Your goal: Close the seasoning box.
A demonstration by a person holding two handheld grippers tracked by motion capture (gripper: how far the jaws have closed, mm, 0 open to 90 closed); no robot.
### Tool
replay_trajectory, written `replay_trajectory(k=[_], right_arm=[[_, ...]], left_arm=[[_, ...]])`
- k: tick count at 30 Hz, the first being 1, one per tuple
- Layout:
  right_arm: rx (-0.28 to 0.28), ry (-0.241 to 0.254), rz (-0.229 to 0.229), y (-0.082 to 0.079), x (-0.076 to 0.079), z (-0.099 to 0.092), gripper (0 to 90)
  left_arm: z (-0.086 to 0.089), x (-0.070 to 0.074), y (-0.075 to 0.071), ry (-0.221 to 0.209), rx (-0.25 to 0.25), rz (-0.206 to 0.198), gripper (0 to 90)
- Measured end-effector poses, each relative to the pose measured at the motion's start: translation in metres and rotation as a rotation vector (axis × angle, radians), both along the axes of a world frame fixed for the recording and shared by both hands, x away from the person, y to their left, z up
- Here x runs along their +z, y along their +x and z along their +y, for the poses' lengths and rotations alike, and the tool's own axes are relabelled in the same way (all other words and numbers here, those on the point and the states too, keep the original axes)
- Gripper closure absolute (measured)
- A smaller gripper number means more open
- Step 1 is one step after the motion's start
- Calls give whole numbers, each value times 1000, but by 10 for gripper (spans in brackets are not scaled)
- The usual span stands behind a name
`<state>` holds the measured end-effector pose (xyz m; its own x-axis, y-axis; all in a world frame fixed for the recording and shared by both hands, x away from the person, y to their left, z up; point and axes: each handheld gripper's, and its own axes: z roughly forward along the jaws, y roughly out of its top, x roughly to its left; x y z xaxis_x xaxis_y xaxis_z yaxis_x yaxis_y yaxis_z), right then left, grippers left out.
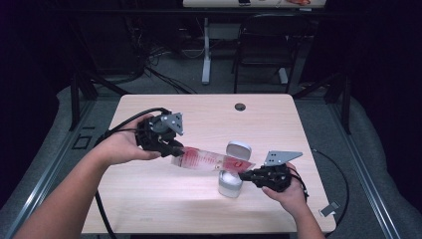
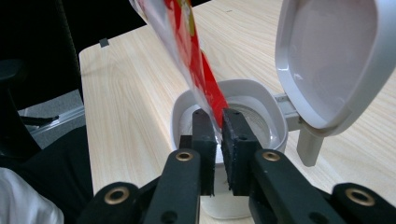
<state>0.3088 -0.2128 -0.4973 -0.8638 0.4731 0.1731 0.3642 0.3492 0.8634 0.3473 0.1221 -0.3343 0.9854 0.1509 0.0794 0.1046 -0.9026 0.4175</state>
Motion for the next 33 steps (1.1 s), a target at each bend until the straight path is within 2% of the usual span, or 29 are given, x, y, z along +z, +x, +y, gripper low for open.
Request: replay_trajectory(k=[11,16,33], right_arm=[[-12,-2,-36,-3,6,3,899],[-19,4,-40,-3,8,3,900],[-32,9,-73,-5,15,9,900]], left_arm=[[13,-12,1,-9,19,16,779],[20,-20,1,-40,38,32,779],[40,-42,1,-86,75,64,777]])
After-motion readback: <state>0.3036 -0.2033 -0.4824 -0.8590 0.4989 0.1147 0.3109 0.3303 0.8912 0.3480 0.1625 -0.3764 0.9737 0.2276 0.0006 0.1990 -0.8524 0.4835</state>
